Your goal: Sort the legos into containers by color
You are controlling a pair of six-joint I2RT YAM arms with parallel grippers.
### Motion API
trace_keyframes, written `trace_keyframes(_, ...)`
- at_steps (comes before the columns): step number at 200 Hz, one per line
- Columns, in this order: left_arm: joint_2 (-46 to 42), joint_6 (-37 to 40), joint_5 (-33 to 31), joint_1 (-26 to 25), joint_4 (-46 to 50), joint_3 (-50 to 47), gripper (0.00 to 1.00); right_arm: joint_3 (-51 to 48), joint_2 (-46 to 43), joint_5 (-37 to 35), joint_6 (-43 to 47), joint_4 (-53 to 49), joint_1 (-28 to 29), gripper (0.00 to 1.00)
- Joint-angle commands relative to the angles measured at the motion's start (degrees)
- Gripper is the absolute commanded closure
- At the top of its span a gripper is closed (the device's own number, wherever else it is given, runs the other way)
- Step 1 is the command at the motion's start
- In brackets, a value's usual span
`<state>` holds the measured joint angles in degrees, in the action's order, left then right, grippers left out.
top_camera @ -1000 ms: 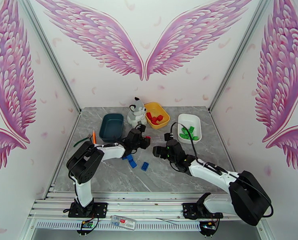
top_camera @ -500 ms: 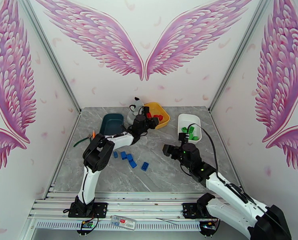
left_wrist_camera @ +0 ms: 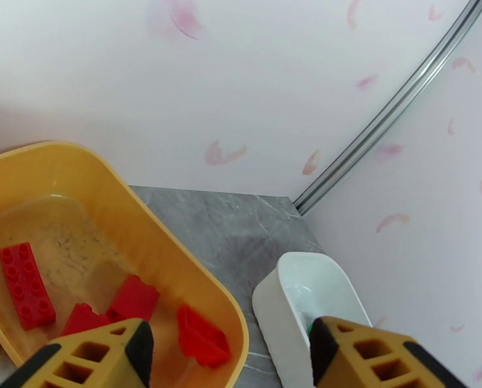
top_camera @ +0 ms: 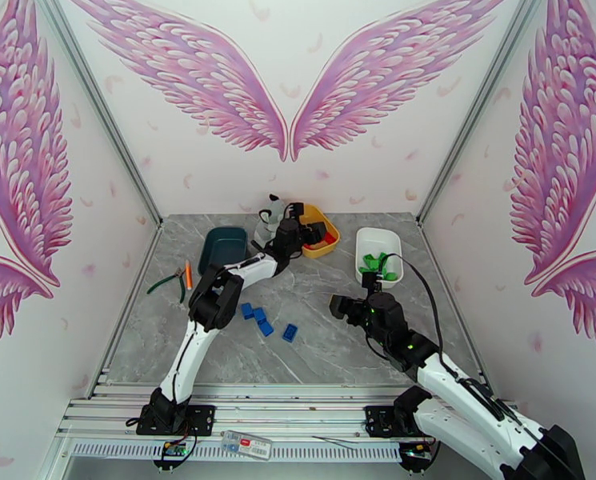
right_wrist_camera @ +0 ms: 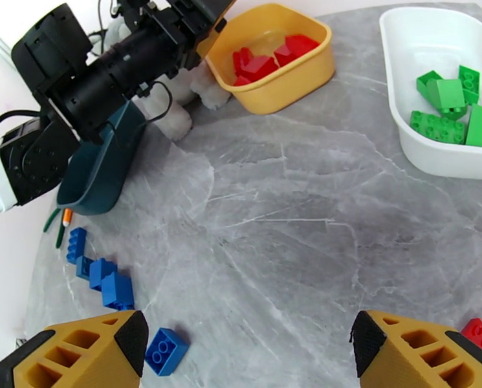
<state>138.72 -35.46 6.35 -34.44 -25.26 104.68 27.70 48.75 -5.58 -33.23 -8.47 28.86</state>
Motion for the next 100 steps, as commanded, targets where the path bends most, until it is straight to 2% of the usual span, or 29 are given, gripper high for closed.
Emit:
trace_keyframes(1, -7.9, 2.9, -0.5, -2.0, -2.1, -6.2, 0.29, -0.4, 0.2, -3.5, -0.5, -2.2, -0.7, 0.08)
trace_keyframes(24, -15.6, 6.0, -3.0, -4.5, -6.4, -17.2, 0.26, 0.2, 1.0, -9.1, -2.6, -4.9, -0.8, 0.0)
trace_keyframes(47, -23.2, 8.3, -6.6, -7.2, -11.3, -29.0, 0.21, 0.4, 3.1, -15.9, -5.5, -6.9, -1.4, 0.01)
trace_keyframes(100, -35.4, 9.8, -14.6, -12.6, -15.6, -52.6, 0.11, -0.3, 6.5, -24.3, -12.7, -9.9, -7.4, 0.01)
